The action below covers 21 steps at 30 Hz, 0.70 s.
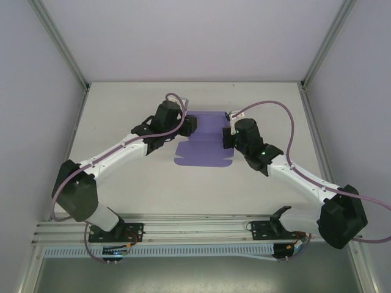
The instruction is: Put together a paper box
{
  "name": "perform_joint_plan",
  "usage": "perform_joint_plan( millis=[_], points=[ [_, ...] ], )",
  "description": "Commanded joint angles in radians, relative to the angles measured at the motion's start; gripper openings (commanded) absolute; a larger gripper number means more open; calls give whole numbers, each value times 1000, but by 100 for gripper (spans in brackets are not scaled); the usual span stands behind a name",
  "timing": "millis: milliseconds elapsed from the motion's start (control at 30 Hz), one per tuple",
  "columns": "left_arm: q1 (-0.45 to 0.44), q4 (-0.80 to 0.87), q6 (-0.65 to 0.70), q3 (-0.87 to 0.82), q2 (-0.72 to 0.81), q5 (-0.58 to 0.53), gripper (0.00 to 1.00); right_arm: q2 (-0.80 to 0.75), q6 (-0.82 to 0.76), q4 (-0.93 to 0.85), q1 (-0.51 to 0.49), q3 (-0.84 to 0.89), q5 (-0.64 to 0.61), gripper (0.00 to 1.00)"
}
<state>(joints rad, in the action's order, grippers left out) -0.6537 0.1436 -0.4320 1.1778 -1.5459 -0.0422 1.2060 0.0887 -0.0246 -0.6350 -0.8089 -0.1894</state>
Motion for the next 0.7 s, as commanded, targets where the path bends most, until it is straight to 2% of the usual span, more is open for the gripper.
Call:
perform_joint_plan(
  millis=[0,300,467,667],
  points=[
    [0,61,-12,17,-25,-82,44,-10,22,49,0,-19,-3,0],
    [0,75,-33,22,-64,-39,41,19,45,55,7,-37,-16,0],
    [0,66,-47,16,-70,-24,34,36,50,49,11,-51,-30,0],
    [1,54,-65,8,-70,13,39,45,63,63,17,-55,-38,0]
  ],
)
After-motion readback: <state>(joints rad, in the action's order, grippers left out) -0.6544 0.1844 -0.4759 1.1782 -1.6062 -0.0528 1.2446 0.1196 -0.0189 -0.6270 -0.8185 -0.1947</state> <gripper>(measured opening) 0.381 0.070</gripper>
